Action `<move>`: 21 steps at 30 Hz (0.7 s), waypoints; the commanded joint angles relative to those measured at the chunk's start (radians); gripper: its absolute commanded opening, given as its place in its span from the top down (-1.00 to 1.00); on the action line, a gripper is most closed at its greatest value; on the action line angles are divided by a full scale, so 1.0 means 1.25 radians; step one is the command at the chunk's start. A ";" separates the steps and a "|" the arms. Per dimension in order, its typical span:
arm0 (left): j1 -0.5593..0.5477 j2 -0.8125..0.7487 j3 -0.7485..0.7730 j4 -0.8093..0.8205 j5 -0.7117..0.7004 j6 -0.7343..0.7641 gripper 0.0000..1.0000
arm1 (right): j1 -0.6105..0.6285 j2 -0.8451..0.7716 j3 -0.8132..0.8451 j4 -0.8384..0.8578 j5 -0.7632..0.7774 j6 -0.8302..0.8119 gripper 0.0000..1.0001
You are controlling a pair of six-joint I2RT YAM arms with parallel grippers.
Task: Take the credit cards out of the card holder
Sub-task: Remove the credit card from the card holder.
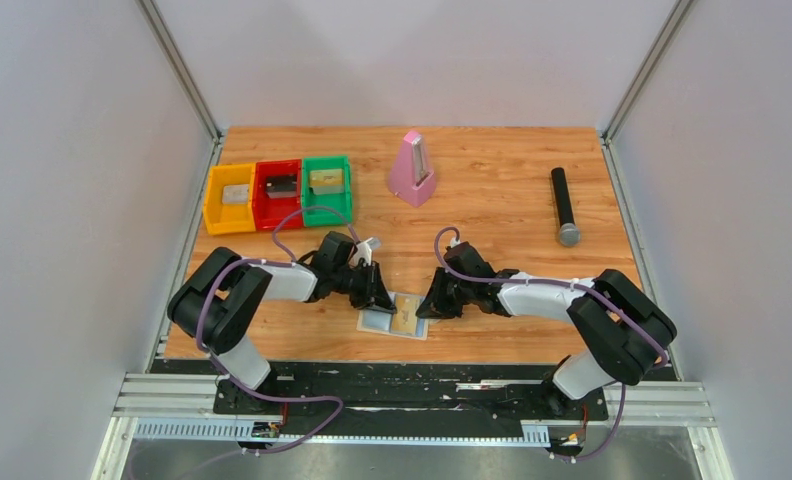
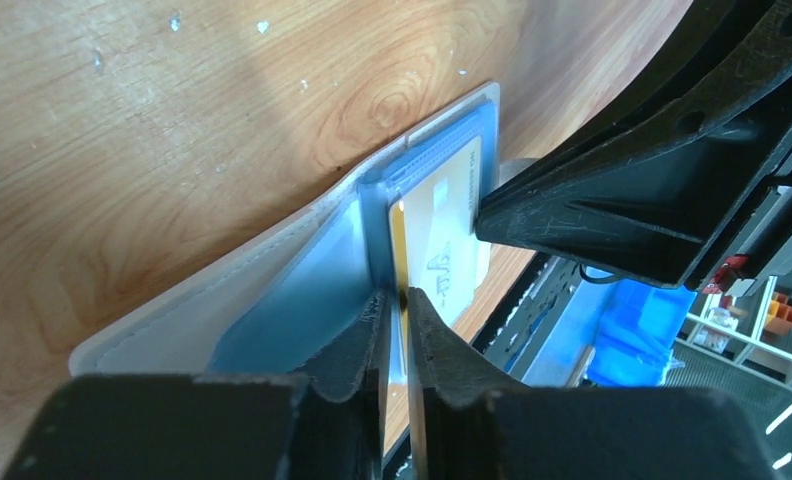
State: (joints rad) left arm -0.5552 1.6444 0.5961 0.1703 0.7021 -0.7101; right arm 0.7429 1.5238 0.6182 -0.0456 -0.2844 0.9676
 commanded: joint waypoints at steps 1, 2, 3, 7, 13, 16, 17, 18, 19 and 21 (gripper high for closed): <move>-0.002 0.008 -0.014 0.094 0.052 -0.043 0.71 | 0.005 0.010 -0.013 0.018 0.007 0.006 0.81; -0.002 0.009 -0.017 0.103 0.058 -0.049 0.80 | 0.005 0.009 -0.014 0.018 0.008 0.005 0.81; -0.002 0.011 -0.018 0.122 0.068 -0.063 0.83 | 0.005 0.007 -0.015 0.019 0.008 0.005 0.81; -0.002 0.014 -0.031 0.178 0.094 -0.102 0.89 | 0.005 0.006 -0.017 0.019 0.007 0.005 0.81; -0.002 0.014 -0.033 0.180 0.094 -0.104 0.63 | 0.005 0.008 -0.017 0.019 0.008 0.004 0.81; -0.002 0.017 -0.031 0.180 0.097 -0.106 0.62 | 0.004 0.009 -0.017 0.019 0.009 0.003 0.81; -0.002 0.017 -0.029 0.179 0.097 -0.105 0.67 | 0.004 0.009 -0.017 0.019 0.009 0.004 0.81; -0.002 0.017 -0.029 0.175 0.098 -0.105 0.80 | 0.004 0.010 -0.017 0.019 0.009 0.003 0.81; -0.002 0.018 -0.026 0.173 0.097 -0.103 0.87 | 0.004 0.010 -0.017 0.019 0.010 0.003 0.81; -0.001 0.017 -0.020 0.156 0.095 -0.089 1.00 | 0.003 0.010 -0.017 0.017 0.012 0.002 0.82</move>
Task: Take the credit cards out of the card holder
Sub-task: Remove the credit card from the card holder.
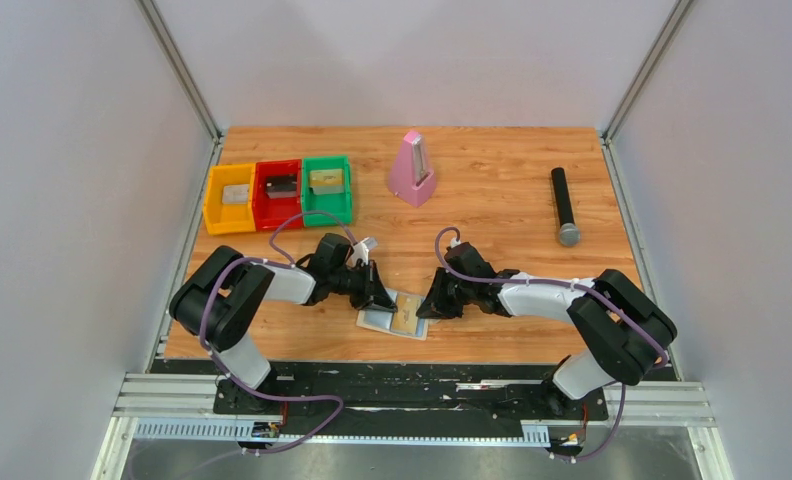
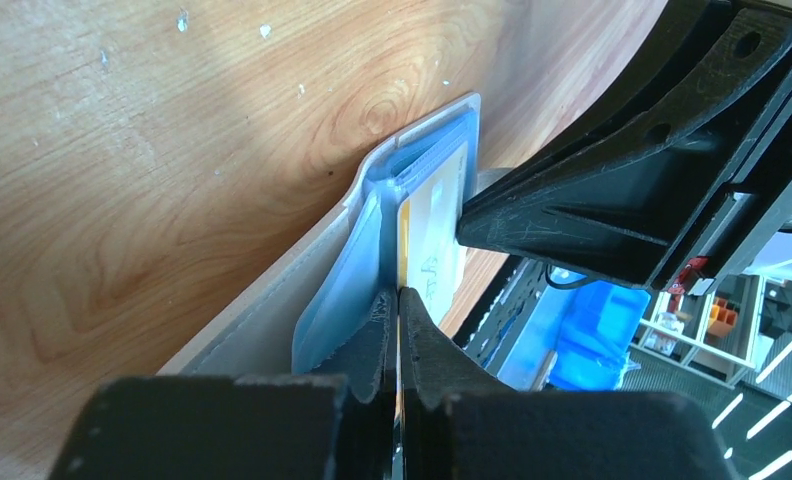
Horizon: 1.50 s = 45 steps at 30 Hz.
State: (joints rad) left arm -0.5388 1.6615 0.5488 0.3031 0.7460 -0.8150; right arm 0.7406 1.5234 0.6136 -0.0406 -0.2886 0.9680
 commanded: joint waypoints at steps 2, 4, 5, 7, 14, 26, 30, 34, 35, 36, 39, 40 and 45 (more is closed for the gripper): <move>-0.009 -0.003 0.023 0.017 0.052 0.015 1.00 | 0.003 0.010 -0.015 0.009 0.019 0.002 0.82; 0.004 -0.018 0.031 -0.033 0.039 0.048 1.00 | 0.000 0.008 -0.020 0.007 0.021 0.002 0.83; 0.016 -0.030 0.032 -0.066 0.030 0.059 1.00 | -0.002 0.006 -0.023 0.008 0.023 0.002 0.83; 0.034 -0.049 0.036 -0.113 0.017 0.091 1.00 | -0.004 0.003 -0.028 0.008 0.025 0.000 0.84; 0.063 -0.074 0.044 -0.181 -0.003 0.134 1.00 | -0.006 0.005 -0.029 0.007 0.027 -0.001 0.84; 0.103 -0.161 0.052 -0.298 -0.073 0.149 1.00 | -0.012 -0.029 -0.001 -0.041 0.045 -0.031 0.84; 0.117 -0.209 0.056 -0.336 -0.098 0.140 1.00 | -0.011 -0.059 0.030 -0.076 0.051 -0.056 0.77; 0.122 -0.248 0.057 -0.361 -0.108 0.131 1.00 | -0.011 -0.099 0.057 -0.095 0.048 -0.076 0.61; 0.122 -0.260 0.057 -0.368 -0.108 0.128 1.00 | -0.011 -0.110 0.061 -0.091 0.042 -0.082 0.56; 0.122 -0.266 0.057 -0.370 -0.109 0.126 1.00 | -0.010 -0.120 0.062 -0.081 0.031 -0.092 0.51; 0.123 -0.297 0.054 -0.374 -0.115 0.105 1.00 | -0.009 -0.140 0.067 -0.054 0.024 -0.108 0.29; 0.123 -0.303 0.053 -0.374 -0.115 0.100 1.00 | -0.009 -0.146 0.067 -0.050 0.031 -0.106 0.16; 0.123 -0.309 0.054 -0.389 -0.132 0.100 1.00 | -0.003 -0.142 0.076 -0.041 0.042 -0.085 0.00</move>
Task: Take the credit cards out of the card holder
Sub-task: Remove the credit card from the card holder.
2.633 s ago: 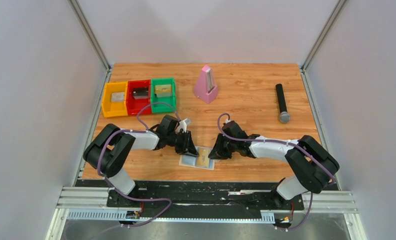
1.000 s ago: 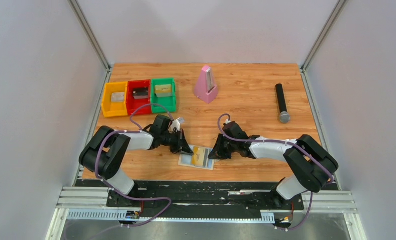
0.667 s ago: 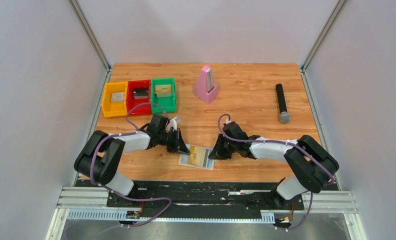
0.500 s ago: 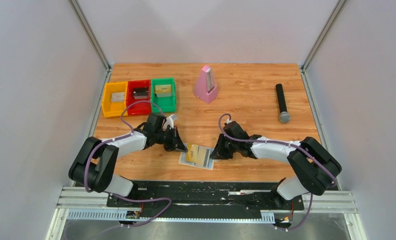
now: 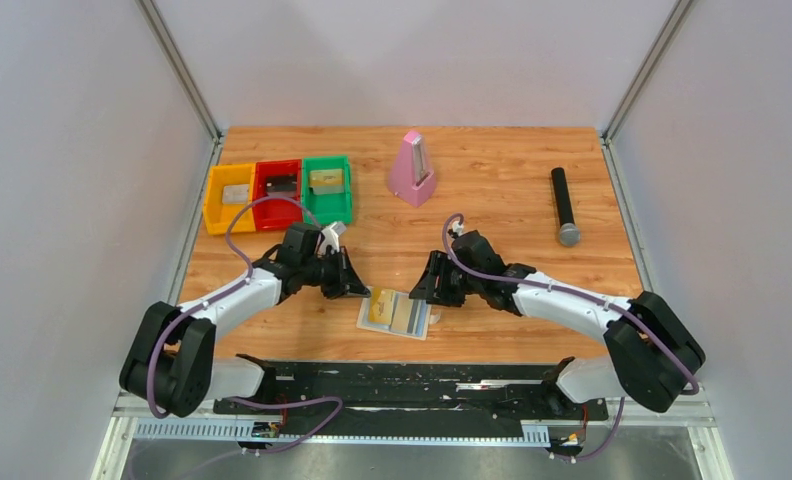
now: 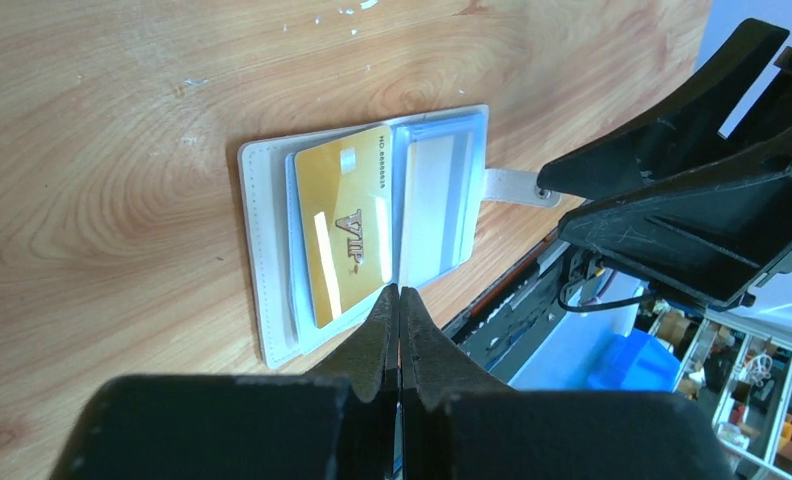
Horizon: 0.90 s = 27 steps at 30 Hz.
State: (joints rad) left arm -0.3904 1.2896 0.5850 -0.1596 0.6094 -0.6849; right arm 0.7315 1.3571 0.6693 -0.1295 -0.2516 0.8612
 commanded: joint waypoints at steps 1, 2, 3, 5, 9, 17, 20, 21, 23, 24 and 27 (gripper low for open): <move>0.004 -0.007 0.031 -0.029 -0.031 0.011 1.00 | 0.006 -0.006 0.034 0.034 0.011 0.004 0.03; 0.004 0.004 0.034 -0.049 -0.048 0.019 0.95 | 0.011 0.001 0.036 0.041 0.010 0.007 0.06; 0.004 0.008 0.037 -0.055 -0.055 0.027 0.90 | 0.016 0.010 0.040 0.046 0.007 0.011 0.07; 0.004 0.017 0.035 -0.052 -0.064 0.030 0.78 | 0.031 0.033 0.057 0.054 0.004 0.019 0.07; 0.004 0.038 0.036 -0.037 -0.087 0.034 0.56 | 0.063 0.086 0.100 0.057 0.026 0.037 0.09; 0.004 0.103 0.025 -0.001 -0.059 0.041 0.48 | 0.103 0.216 0.185 0.025 0.071 0.075 0.03; 0.004 0.111 0.007 0.022 -0.041 0.039 0.45 | 0.111 0.251 0.211 0.011 0.078 0.078 0.03; 0.004 0.115 0.003 0.037 -0.037 0.038 0.43 | 0.113 0.261 0.218 0.006 0.082 0.078 0.03; 0.004 0.122 -0.006 0.052 -0.029 0.035 0.41 | 0.118 0.282 0.229 -0.005 0.088 0.081 0.03; 0.004 0.124 -0.011 0.057 -0.026 0.032 0.41 | 0.119 0.290 0.233 -0.010 0.090 0.082 0.04; 0.004 0.129 -0.021 0.079 -0.019 0.026 0.37 | 0.124 0.315 0.246 -0.024 0.098 0.085 0.04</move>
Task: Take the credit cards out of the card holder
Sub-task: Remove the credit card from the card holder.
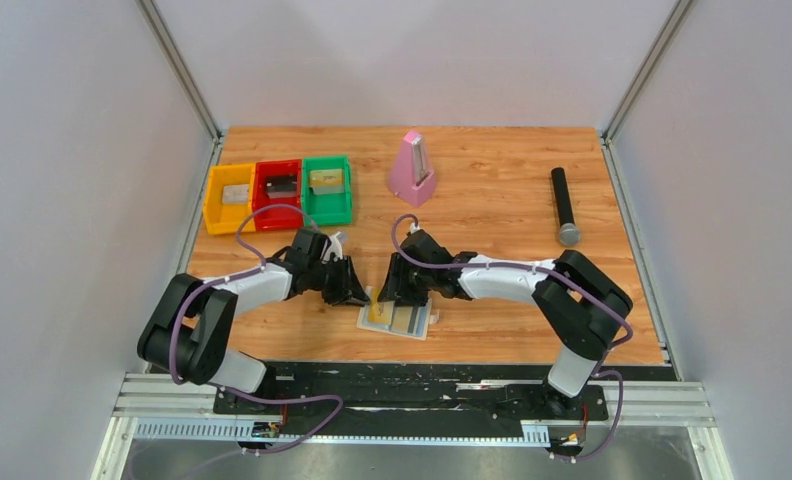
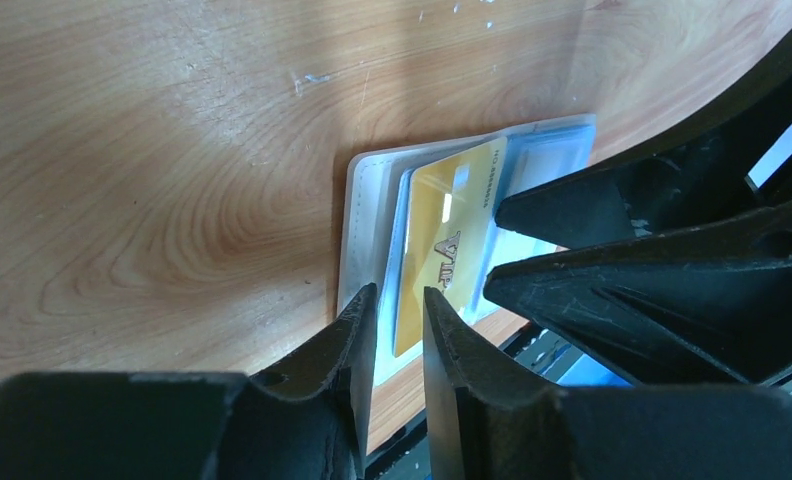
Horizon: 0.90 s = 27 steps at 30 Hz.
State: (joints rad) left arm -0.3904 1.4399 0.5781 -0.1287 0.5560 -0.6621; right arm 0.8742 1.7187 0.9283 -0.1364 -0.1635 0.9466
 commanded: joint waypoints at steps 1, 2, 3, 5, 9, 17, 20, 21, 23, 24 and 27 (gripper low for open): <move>0.004 0.012 -0.016 0.055 0.024 0.009 0.37 | 0.013 0.033 0.045 -0.026 0.031 0.016 0.04; 0.004 0.013 -0.016 0.055 0.024 0.010 0.36 | 0.016 0.038 0.051 -0.034 0.038 0.016 0.04; 0.004 0.014 -0.016 0.054 0.024 0.011 0.35 | 0.017 0.043 0.057 -0.041 0.043 0.017 0.04; 0.005 0.018 -0.016 0.051 0.019 0.014 0.33 | 0.019 0.051 0.061 -0.049 0.050 0.022 0.04; 0.004 0.026 -0.022 0.075 0.034 0.014 0.29 | 0.019 0.064 0.065 -0.049 0.056 0.024 0.04; 0.004 0.020 -0.036 0.099 0.056 0.000 0.27 | 0.019 0.049 0.011 0.080 0.008 0.015 0.26; 0.004 0.019 -0.038 0.098 0.059 0.001 0.27 | 0.018 0.043 -0.008 0.133 -0.011 0.006 0.28; 0.004 0.019 -0.038 0.098 0.060 0.001 0.27 | 0.016 0.043 -0.014 0.152 -0.021 0.004 0.29; 0.004 0.019 -0.039 0.098 0.061 0.001 0.27 | 0.015 0.042 -0.023 0.174 -0.036 0.005 0.31; 0.004 0.017 -0.039 0.098 0.061 0.001 0.27 | 0.016 0.042 -0.028 0.183 -0.040 0.006 0.32; 0.004 0.012 -0.040 0.098 0.061 0.002 0.29 | 0.013 0.040 -0.042 0.212 -0.053 0.006 0.36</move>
State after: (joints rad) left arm -0.3893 1.4670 0.5354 -0.0326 0.6205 -0.6666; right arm 0.8928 1.7790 0.8963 0.0185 -0.1864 0.9627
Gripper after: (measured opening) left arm 0.364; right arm 0.332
